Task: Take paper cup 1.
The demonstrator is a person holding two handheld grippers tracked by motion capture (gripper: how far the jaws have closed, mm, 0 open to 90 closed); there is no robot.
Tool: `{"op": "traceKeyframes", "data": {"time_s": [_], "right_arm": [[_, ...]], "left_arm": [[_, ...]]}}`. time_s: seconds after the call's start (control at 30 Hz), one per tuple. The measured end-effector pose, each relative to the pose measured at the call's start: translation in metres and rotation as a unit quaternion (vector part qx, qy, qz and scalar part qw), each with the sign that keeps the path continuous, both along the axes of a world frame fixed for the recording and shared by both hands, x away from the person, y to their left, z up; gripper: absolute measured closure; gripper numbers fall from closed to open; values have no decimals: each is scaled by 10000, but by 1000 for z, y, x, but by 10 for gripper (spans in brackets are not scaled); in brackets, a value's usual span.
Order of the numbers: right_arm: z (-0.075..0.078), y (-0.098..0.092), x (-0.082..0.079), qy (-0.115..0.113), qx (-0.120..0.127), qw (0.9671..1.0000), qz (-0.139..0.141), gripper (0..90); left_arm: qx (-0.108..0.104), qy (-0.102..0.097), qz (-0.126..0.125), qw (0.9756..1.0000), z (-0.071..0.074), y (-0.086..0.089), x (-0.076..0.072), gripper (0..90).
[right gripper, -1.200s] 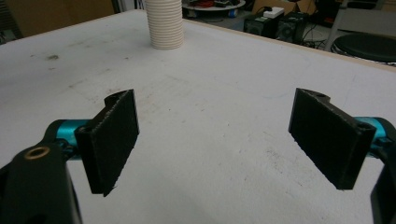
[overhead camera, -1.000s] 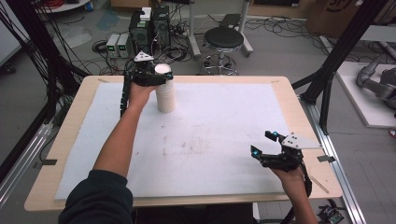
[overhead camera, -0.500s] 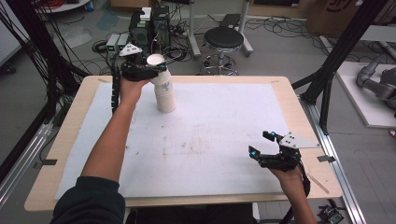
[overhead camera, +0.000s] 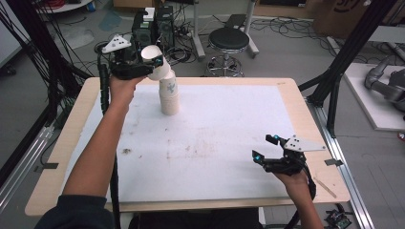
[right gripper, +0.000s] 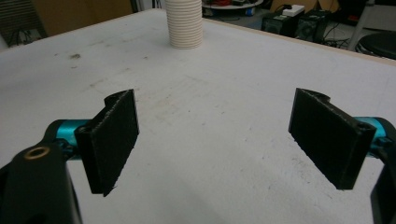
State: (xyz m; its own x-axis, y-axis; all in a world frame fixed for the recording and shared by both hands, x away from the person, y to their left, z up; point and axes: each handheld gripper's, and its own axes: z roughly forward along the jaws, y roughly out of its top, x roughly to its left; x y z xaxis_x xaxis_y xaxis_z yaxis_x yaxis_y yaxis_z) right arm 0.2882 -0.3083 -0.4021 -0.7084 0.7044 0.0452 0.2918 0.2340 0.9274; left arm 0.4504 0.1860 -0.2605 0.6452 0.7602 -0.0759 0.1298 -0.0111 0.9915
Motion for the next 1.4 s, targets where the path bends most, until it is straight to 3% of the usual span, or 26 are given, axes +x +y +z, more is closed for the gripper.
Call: {"op": "traceKeyframes", "data": {"time_s": [0.3, 0.4, 0.57, 0.83, 0.9, 1.17, 1.3, 1.4], "right_arm": [[-1, 7, 1, 66, -20, 9999, 87, 163], [-1, 9, 3, 93, -23, 9999, 116, 164], [-3, 12, 5, 127, -44, 9998, 175, 164], [1, 24, 10, 215, 15, 9987, 455, 163], [2, 25, 11, 208, 6, 9986, 477, 163], [11, 45, 20, 184, -48, 9960, 878, 164], [11, 58, 27, 314, -143, 9945, 990, 164], [11, 67, 31, 363, -249, 9918, 1197, 164]], "left_arm": [[22, -62, -382, 9992, -9, 8, -35, 357], [-12, -86, -616, 9981, -12, 8, -44, 358], [130, -32, -919, 9957, -20, 2, -57, 358], [163, 110, -1439, 9894, -39, -13, -75, 354], [323, 114, -1544, 9874, -42, -16, -79, 354], [201, 73, -1779, 9838, -56, -22, -90, 354], [130, 109, -2070, 9782, -66, -27, -93, 353], [214, 136, -2127, 9768, -72, -32, -97, 354]]}}
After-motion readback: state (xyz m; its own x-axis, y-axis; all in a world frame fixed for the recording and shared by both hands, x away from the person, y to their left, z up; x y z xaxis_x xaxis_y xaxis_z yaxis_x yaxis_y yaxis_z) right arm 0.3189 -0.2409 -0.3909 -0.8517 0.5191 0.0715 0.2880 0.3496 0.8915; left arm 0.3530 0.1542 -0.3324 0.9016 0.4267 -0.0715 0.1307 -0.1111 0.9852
